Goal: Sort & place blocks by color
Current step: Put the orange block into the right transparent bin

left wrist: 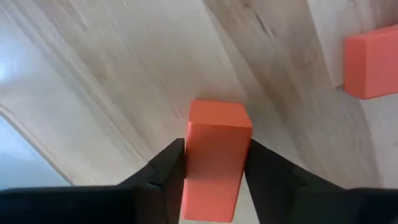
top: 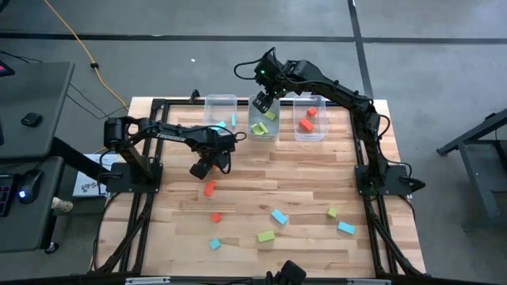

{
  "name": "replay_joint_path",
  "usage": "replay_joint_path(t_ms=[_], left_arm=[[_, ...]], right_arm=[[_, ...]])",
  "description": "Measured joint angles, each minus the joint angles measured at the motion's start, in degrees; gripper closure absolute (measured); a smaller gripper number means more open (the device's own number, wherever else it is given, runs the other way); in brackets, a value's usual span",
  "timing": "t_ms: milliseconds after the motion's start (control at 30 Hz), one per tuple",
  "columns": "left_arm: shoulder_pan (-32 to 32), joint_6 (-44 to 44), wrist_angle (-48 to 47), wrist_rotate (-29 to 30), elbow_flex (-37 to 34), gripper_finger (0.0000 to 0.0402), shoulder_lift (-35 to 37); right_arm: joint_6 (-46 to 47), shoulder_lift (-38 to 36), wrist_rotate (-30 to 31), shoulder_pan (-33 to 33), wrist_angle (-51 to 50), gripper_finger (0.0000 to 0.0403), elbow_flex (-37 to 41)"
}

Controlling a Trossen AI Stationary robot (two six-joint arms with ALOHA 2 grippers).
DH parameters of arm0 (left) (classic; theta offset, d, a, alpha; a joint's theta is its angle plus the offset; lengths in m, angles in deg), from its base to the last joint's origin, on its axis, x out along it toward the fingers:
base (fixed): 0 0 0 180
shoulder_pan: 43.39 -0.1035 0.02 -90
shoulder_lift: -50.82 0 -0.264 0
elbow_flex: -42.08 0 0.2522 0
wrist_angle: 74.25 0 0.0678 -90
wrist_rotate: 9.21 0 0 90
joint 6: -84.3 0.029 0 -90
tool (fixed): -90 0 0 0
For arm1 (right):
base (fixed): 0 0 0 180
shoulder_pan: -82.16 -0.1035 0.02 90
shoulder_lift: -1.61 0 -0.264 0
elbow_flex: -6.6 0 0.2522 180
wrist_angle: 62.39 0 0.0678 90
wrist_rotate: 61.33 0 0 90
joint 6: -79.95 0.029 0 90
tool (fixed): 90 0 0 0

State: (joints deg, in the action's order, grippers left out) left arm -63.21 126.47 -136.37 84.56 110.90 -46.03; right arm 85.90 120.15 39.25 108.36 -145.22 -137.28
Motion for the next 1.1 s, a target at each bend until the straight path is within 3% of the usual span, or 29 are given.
replay_joint_path(t_ms=[233, 600, 700, 900, 1100], left_arm=[[0.0, -0.3, -0.1, -0.5, 0.1, 0.0332, 0.3], [-0.2, -7.4, 0.1, -12.4, 0.0, 0.0334, 5.7], [-0.2, -8.5, 2.0, -13.0, 0.0, 0.0334, 8.0], [-1.6, -10.5, 7.3, -15.6, 0.0, 0.0333, 12.7], [-3.3, -13.1, 12.0, -16.4, 0.0, 0.0331, 16.7]], right_arm=[[0.0, 0.0, 0.0, 0.0, -0.2, 0.0171, 0.0], [0.1, -3.8, 0.1, -0.2, -2.8, 0.0171, 0.0], [0.0, -5.9, -0.3, -0.6, -3.3, 0.0171, 0.0], [1.8, -11.4, -4.0, -1.4, -3.2, 0.0171, 0.0], [7.4, -16.9, -12.6, -1.5, -4.5, 0.0171, 0.0]])
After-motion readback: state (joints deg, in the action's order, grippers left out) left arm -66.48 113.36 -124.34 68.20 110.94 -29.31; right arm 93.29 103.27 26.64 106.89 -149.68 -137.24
